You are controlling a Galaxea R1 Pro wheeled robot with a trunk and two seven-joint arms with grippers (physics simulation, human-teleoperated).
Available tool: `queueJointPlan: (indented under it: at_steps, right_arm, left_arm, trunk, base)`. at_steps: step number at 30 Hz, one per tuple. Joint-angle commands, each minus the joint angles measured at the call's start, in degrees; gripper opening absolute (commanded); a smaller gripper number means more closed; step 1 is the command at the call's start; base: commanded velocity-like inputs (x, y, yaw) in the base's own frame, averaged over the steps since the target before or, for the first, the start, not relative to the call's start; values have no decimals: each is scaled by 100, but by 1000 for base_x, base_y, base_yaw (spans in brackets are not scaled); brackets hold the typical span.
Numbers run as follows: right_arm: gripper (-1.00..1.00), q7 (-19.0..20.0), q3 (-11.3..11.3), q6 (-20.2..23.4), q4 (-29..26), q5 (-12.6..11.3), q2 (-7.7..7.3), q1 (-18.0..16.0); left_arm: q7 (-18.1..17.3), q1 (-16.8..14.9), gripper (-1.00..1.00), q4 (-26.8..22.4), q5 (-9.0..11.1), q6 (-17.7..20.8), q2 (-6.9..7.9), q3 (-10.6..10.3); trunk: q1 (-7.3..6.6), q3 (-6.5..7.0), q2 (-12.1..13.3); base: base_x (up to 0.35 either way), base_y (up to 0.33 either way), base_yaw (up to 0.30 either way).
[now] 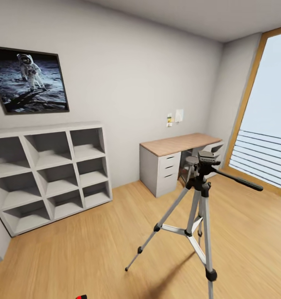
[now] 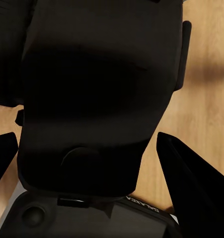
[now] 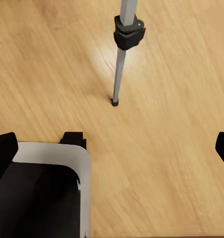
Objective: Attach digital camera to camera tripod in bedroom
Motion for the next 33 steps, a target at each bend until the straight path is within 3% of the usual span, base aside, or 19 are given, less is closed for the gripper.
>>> queueJointPlan:
  at_steps: [1,33]
  right_arm:
    - [100,12,-49,-33,19,52,-3,-9]
    - [100,10,-49,-32,19,40,-10,-9]
  left_arm:
    - [27,-2,-100,-7,39,-10,0,-51]
    - [34,-2,-100,-5,39,-25,1,-42]
  trunk:
    - [1,-9,-7]
    - [1,-9,-7]
  base:
    - [17,29,-225]
    - [2,3,-280]
